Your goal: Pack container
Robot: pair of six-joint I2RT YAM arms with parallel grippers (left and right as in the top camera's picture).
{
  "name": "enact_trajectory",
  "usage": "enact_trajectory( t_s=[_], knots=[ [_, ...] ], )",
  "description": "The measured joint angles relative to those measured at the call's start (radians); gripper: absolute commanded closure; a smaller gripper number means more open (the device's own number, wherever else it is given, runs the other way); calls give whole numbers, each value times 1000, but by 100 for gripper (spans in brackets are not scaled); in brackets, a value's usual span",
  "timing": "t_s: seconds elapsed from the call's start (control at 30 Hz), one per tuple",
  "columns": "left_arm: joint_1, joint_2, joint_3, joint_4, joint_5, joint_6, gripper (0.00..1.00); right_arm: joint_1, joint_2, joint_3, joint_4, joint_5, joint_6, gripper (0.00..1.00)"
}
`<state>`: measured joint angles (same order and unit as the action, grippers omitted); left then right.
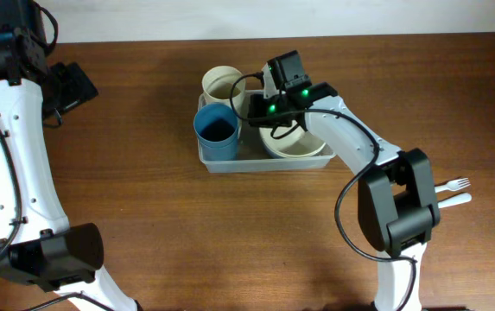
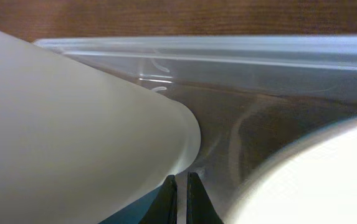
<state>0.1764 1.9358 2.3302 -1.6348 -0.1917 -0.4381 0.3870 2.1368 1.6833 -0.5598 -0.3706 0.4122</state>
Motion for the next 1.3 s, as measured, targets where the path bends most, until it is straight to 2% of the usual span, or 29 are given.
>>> enact_trajectory(
  t_s=[1.3],
  knots=[
    [0,0,0,0,0,0,1,1,9,0,60,-129,2,96]
  ],
)
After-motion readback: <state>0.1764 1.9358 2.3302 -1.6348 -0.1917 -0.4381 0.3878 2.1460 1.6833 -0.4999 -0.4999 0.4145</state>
